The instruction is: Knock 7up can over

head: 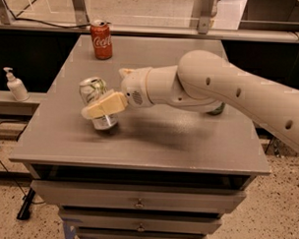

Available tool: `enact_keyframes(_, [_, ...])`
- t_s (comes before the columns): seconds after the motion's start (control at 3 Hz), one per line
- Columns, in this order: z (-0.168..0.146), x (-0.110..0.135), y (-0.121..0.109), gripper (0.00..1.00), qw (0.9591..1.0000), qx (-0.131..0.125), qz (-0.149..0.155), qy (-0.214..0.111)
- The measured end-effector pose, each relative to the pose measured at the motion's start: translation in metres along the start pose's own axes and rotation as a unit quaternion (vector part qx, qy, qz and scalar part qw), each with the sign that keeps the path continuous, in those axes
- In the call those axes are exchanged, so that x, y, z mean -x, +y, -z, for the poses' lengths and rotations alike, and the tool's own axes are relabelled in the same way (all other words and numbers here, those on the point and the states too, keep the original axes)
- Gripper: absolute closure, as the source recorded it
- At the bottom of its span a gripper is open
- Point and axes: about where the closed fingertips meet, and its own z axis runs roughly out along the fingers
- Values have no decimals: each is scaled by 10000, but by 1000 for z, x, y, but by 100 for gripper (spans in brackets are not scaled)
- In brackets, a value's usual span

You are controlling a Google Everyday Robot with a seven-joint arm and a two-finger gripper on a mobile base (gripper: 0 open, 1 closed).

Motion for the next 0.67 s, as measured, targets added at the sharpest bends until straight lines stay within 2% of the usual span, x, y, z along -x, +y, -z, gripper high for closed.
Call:
enact_keyframes(0.33, [-27,25,-21,0,9998,-50,-12,186])
enact_keyframes(0.67, [-34,39,-35,0,9993,-105,116,342])
